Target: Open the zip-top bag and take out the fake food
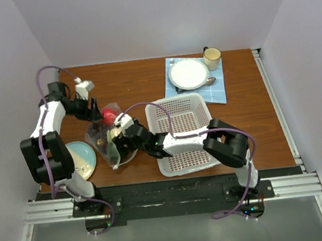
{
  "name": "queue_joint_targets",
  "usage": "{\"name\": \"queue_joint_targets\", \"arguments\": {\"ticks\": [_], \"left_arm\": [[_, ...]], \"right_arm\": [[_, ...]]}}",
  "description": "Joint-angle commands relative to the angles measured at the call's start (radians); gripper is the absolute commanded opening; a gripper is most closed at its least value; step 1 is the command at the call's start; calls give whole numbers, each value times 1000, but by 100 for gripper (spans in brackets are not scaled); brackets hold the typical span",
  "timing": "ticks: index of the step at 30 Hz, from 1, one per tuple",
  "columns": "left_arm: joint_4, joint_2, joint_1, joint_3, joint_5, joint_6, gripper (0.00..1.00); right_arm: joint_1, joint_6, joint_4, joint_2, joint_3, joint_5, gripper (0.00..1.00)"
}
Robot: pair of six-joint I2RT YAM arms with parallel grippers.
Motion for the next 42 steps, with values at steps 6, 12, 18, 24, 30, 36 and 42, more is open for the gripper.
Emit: {"name": "queue_joint_targets", "arguments": {"ticks": [6,12,18,24,30,36,42], "left_arm": [[59,-30,-127,-126,-104,38,64],[56,-41,-142,-181,-94,60,61],[107,-51,-139,-212,-150,55,56],[161,-1,-137,-181,-203,9,47],[176,1,-140,-158,-205,-17,43],[179,-10,-145,-166,-209,-21,41],[173,-37,-153,-200,-200,-17,39]], "right_arm": [[7,-6,58,92,111,55,88],[5,22,41,144,145,29,77],[7,49,10,20,36,5,7],[5,31,-95,-279,-67,-66,2],[2,31,-356,-471,-55,-84,6],[1,45,-266,-646,-263,-89,9],[1,77,-38,-758,-424,-40,8]]}}
